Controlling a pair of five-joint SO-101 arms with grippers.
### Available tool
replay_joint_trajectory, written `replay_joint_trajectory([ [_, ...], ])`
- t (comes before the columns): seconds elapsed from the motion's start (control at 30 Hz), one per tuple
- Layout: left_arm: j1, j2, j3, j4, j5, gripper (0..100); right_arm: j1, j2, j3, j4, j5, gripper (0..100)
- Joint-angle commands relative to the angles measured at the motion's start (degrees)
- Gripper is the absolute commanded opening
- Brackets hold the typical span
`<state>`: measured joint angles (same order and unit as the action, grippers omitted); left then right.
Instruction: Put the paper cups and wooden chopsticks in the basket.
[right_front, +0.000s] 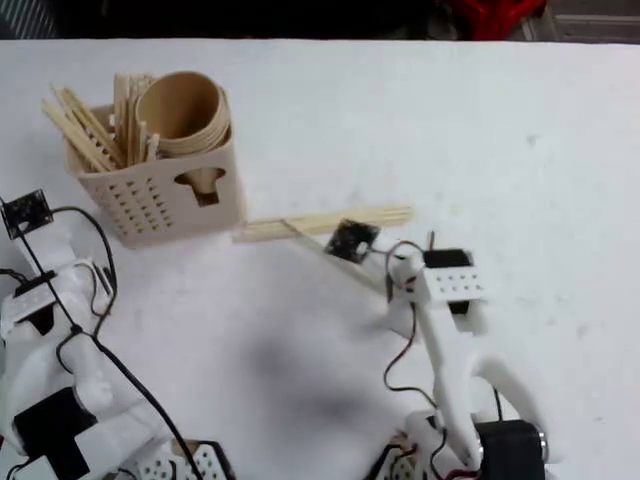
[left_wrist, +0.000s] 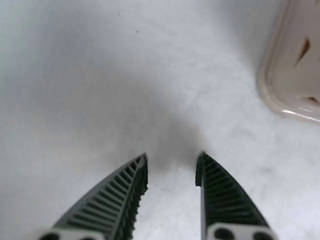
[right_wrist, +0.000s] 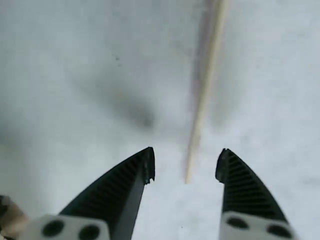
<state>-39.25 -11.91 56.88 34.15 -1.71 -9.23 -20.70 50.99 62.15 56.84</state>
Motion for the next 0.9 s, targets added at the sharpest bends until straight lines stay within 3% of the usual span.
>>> replay_joint_trajectory([
  [0.0,0.57,-1.45,-0.18,-0.97,0.26,17,-5.41,-1.98,-7.38,1.36,-6.86,21.3],
  [0.2,0.57,-1.45,-0.18,-0.97,0.26,17,-15.08,7.16,-16.79,-7.25,-15.56,21.2],
  [0.43,0.57,-1.45,-0.09,-0.97,0.26,17,-14.73,26.42,-24.44,-17.45,-15.21,21.2],
  [0.67,0.57,-1.45,-0.09,-0.97,0.26,17,-14.55,35.47,-29.01,-18.24,-15.21,20.8],
  [0.87,0.57,-1.45,-0.09,-0.97,0.26,17,-14.55,36.09,-29.71,-17.98,-15.56,0.7],
])
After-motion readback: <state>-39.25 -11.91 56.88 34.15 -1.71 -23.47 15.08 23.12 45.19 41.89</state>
